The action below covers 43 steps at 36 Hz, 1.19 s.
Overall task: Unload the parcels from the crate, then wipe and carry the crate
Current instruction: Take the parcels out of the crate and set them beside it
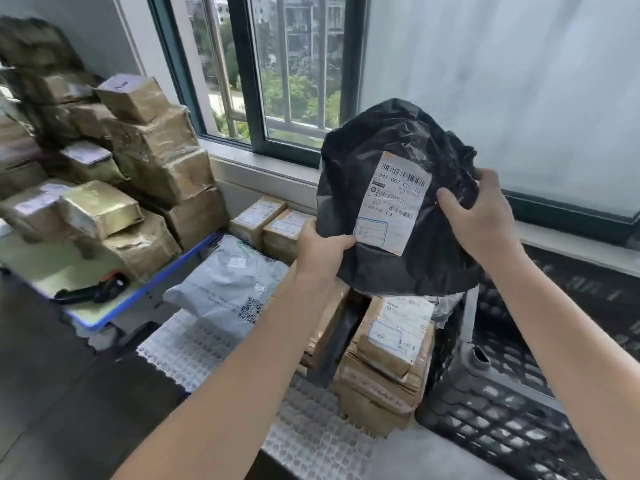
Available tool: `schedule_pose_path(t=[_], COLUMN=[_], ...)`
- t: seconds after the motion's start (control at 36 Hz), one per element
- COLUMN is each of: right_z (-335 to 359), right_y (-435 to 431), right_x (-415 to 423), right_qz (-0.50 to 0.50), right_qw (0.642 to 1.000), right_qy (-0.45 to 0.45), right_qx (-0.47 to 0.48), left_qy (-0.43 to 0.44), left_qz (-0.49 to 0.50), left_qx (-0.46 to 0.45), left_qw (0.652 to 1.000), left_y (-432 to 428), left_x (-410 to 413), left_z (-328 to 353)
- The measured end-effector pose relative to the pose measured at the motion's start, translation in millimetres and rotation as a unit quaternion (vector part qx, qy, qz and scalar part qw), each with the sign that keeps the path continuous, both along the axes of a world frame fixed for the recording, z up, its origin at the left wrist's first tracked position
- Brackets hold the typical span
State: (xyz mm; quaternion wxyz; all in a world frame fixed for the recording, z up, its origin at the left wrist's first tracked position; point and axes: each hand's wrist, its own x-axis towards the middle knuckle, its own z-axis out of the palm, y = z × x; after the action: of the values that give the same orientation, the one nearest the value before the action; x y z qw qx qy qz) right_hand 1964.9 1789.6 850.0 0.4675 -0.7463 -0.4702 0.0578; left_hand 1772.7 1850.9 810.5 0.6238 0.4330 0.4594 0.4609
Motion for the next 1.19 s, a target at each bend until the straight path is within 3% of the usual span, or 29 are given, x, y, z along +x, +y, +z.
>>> schedule_pose_path(t=[0.39,0.75,0.92,1.08,1.19], right_z=[-10.4,-45.4,-82.1,-134.6,-159.8], right_y=[72.0,177.7,199.5,210.6,211.9], right_x=[-126.6,-224.1,-265.1,-302.5,-313.0], right_qz=[0.048,-0.016,-0.014,-0.034,-0.007], right_qw=[0.996,0.995,0.982,0.937,0.915], right_qy=[-0.074,-0.05,-0.012,0.006,-0.007], right_qx=[-0.014,-0.079,-0.187,-0.346,-0.403], left_qy=[0.023,0.06,0.133,0.231,0.277], left_qz=[0.036,-0.061,-0.068,-0.15,-0.172], left_qx=[0.029,0.039,0.011,-0.04,-0.04], left_qw=[0.999,0.996,0.989,0.96,0.945], left_y=[92.5,224.3,248.5,248.5,244.7], left_x=[-128.5,-214.3,-251.9,-284.7,-285.5], left_z=[-18.4,-39.2,-64.1,-111.6,-135.1])
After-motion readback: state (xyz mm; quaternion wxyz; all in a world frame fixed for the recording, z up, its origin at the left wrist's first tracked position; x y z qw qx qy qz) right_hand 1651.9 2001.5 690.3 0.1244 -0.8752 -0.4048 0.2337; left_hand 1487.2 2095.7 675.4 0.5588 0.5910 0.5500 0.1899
